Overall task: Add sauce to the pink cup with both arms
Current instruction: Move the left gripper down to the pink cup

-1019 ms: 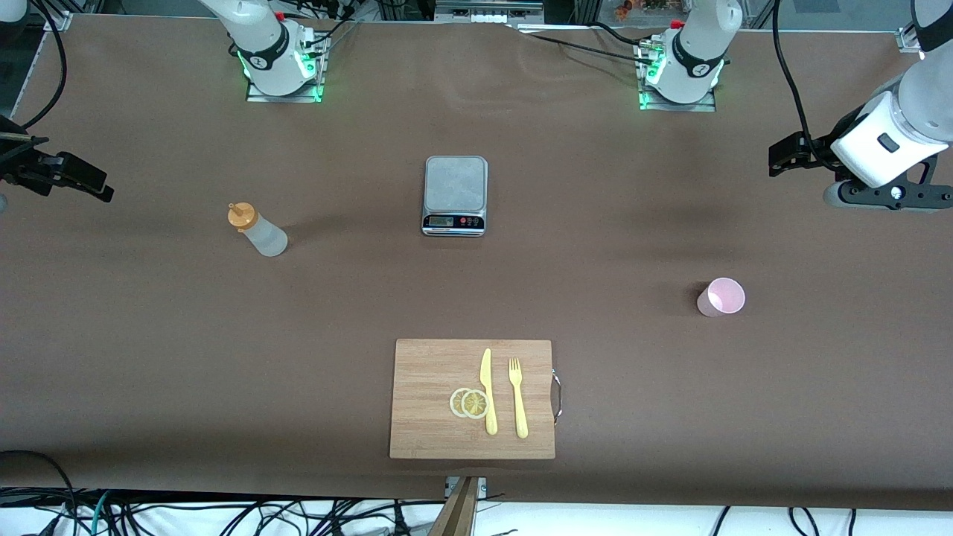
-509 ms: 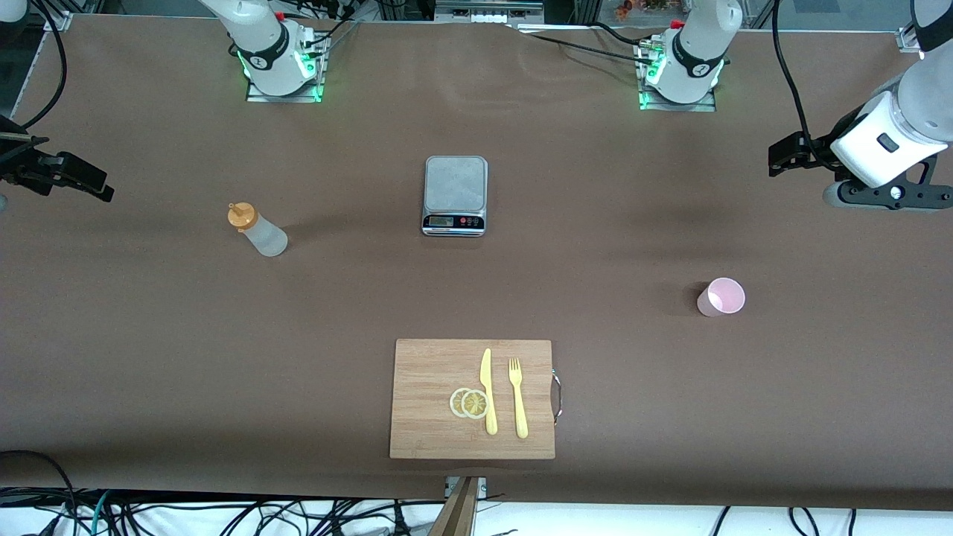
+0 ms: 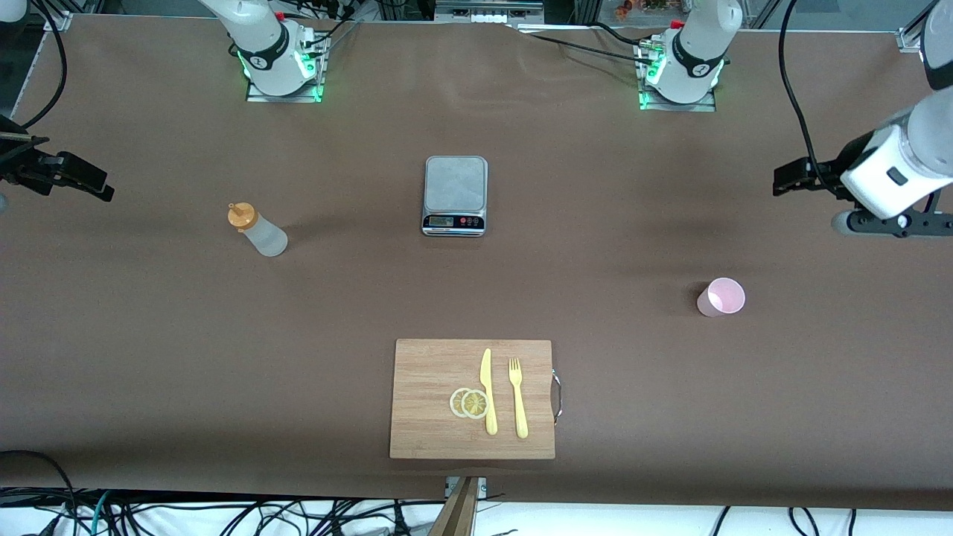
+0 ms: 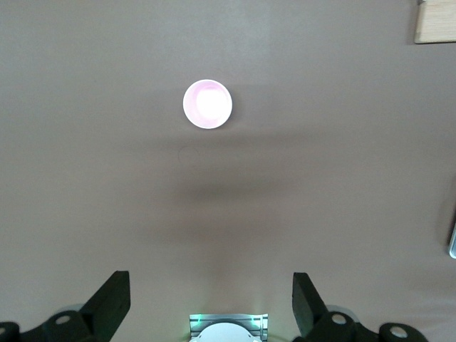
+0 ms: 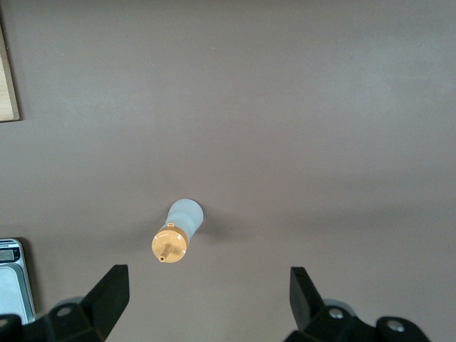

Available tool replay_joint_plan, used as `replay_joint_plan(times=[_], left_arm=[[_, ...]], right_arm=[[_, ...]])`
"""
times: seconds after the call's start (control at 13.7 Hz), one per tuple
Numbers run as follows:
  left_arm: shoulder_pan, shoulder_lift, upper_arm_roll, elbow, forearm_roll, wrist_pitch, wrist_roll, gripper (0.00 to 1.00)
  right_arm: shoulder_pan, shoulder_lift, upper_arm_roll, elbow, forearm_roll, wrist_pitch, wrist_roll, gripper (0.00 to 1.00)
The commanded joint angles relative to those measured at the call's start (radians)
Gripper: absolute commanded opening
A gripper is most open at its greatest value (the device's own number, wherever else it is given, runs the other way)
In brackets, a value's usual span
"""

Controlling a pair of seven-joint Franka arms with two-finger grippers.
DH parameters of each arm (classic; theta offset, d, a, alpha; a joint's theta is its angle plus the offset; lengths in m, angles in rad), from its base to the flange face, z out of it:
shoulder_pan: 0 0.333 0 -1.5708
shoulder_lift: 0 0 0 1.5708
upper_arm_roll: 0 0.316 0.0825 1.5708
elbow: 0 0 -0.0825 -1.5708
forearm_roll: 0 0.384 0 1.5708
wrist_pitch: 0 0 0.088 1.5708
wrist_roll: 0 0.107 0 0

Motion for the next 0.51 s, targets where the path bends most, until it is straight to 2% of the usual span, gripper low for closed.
replay_joint_plan(times=[0.0, 0.22, 0.36, 0.44], left_arm=[[0.013, 0.093, -0.002, 0.046, -0.012, 0.009, 0.005, 1.00], [0.016, 0.154, 0.000, 0.042, -0.003, 0.061, 0.007, 1.00], [0.019, 0.213, 0.001, 0.029, 0.005, 0.130, 0.033, 1.00], [0.016, 0.225, 0.001, -0.006, 0.047, 0.192, 0.063, 1.00]], right_arm=[[-0.010, -0.023, 0.011, -0.016, 0.001, -0.006, 0.008, 1.00], [-0.010, -0.023, 0.011, -0.016, 0.001, -0.006, 0.008, 1.00], [-0.010, -0.023, 0.011, -0.016, 0.001, -0.006, 0.008, 1.00], [-0.010, -0.023, 0.011, -0.016, 0.001, -0.006, 0.008, 1.00]])
